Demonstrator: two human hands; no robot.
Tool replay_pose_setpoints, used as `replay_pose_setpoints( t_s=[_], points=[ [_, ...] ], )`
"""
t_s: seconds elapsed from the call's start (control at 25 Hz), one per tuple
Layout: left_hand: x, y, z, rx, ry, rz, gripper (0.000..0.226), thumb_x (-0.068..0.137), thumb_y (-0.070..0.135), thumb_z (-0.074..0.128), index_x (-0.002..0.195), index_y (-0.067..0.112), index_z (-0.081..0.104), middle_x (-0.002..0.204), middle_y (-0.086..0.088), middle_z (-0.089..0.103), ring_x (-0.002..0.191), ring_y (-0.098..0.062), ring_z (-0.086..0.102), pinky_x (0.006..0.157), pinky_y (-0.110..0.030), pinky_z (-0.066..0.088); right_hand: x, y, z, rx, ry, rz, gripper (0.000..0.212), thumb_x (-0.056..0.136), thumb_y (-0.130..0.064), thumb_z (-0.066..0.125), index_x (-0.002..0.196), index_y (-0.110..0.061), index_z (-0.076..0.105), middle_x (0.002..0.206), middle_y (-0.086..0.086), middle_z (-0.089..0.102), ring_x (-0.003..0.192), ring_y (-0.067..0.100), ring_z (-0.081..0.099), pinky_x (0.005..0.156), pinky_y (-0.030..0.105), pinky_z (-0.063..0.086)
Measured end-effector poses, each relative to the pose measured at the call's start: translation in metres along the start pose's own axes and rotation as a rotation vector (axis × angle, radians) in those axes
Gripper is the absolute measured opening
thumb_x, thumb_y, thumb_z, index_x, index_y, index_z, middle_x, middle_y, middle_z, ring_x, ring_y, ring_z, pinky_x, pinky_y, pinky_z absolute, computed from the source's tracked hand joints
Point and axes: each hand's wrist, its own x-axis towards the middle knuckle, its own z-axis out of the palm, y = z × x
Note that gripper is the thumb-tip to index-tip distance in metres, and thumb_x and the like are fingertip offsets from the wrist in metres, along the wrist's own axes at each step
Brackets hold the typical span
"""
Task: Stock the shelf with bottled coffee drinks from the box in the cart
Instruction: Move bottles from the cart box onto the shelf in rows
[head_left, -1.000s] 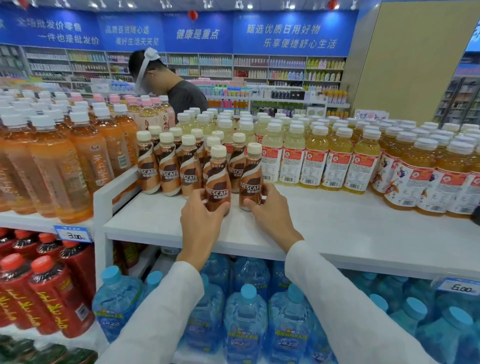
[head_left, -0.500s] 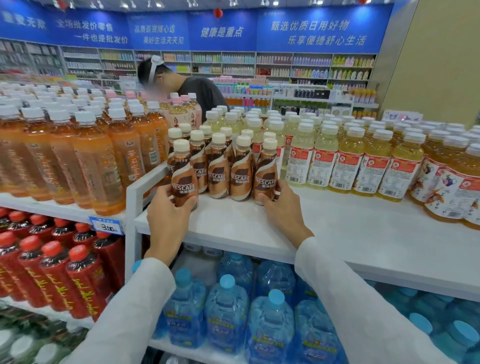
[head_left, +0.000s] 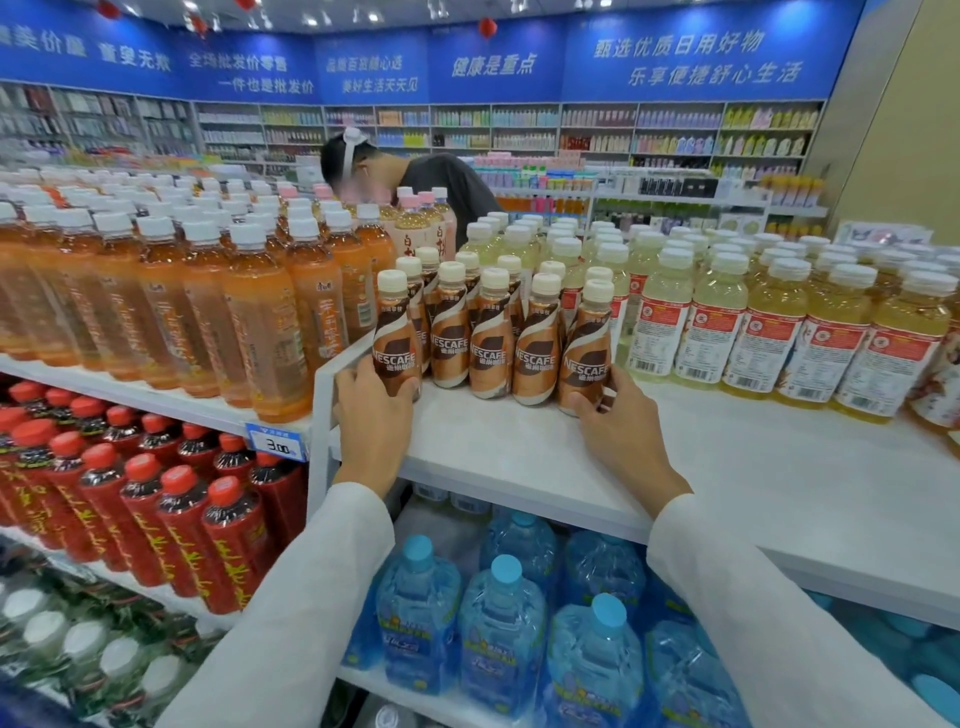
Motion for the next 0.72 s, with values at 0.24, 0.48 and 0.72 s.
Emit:
replay_pose_setpoints(
  t_s=[0.24,0.48,0.72],
  points=[
    [0.000,0.000,0.007,0.015,0.050,-0.033,0.060,0.094,0.033,0.073,0.143,0.014,0.043,0.146,-0.013,0.050,0.135,-0.034,0.048,0.110,-0.048,0.041,-0.002,-0.002,-0.001,0.000,-0.015,0.008,0.058,0.095,-0.030,0.070,0.148,-0.023,0.047,0.143,-0.002,0.060,0.128,0.021,0.057,0.111,0.045,0.046],
    [-0.004,-0.005,0.013,0.019,0.123,0.000,0.056,0.096,0.033,0.070,0.141,0.012,0.045,0.143,-0.012,0.050,0.131,-0.032,0.052,0.109,-0.047,0.042,-0.004,-0.002,-0.002,0.034,-0.003,-0.006,0.058,0.094,-0.029,0.071,0.147,-0.023,0.048,0.141,-0.003,0.061,0.126,0.019,0.059,0.109,0.040,0.048],
    [-0.004,-0.007,0.017,0.042,0.136,0.003,0.056,0.098,0.034,0.068,0.144,0.012,0.043,0.146,-0.013,0.049,0.132,-0.034,0.052,0.109,-0.049,0.043,-0.001,0.000,-0.002,0.054,-0.001,-0.007,0.060,0.093,-0.028,0.073,0.147,-0.023,0.048,0.140,-0.003,0.062,0.124,0.019,0.060,0.108,0.038,0.048]
  ],
)
